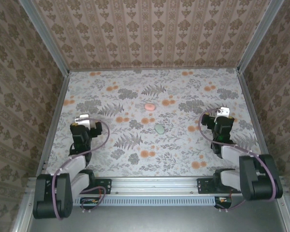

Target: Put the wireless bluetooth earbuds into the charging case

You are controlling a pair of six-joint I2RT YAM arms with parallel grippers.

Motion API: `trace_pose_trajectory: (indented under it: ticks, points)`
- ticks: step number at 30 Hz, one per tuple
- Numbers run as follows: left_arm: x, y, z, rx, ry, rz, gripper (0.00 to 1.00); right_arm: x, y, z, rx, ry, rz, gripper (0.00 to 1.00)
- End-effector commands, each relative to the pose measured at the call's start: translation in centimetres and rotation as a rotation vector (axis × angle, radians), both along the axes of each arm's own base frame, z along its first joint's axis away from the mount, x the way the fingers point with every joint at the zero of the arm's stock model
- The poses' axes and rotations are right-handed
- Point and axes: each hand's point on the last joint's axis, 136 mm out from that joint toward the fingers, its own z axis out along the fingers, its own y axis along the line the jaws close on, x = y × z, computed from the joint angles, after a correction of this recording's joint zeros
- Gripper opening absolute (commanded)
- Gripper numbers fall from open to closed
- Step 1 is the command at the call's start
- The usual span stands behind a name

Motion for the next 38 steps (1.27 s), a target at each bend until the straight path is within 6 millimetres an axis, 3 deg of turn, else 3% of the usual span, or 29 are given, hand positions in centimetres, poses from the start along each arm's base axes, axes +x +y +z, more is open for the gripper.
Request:
trace_pose_trajectory:
  ticks: [1,5,10,16,38]
  points:
    - [2.6,-1.3,3.4,0.006,-0.126,-0.089,1.00,2.8,0.2,3.0,0.077,-0.157,0.035,1.00]
    - [4.5,-1.7,3.4,0.002,-0.133,-0.113,1.00,3.9,1.6,1.8,0.062,-0.119,0.102,1.00]
    - [6.6,-2.2,1.6,0.020,-0.083,-0.145,1.00,5.6,3.1,0.2,0.047,-0.075,0.181,1.00]
    - [8.6,-2.2,-0.2,0.024,-0.003,-0.145,1.00,5.8,3.7,0.0,0.023,-0.041,0.196,1.00]
    - [8.4,-2.0,-0.5,0.022,0.012,-0.125,1.00,6.1,4.7,-0.2,0.003,-0.015,0.238,1.00]
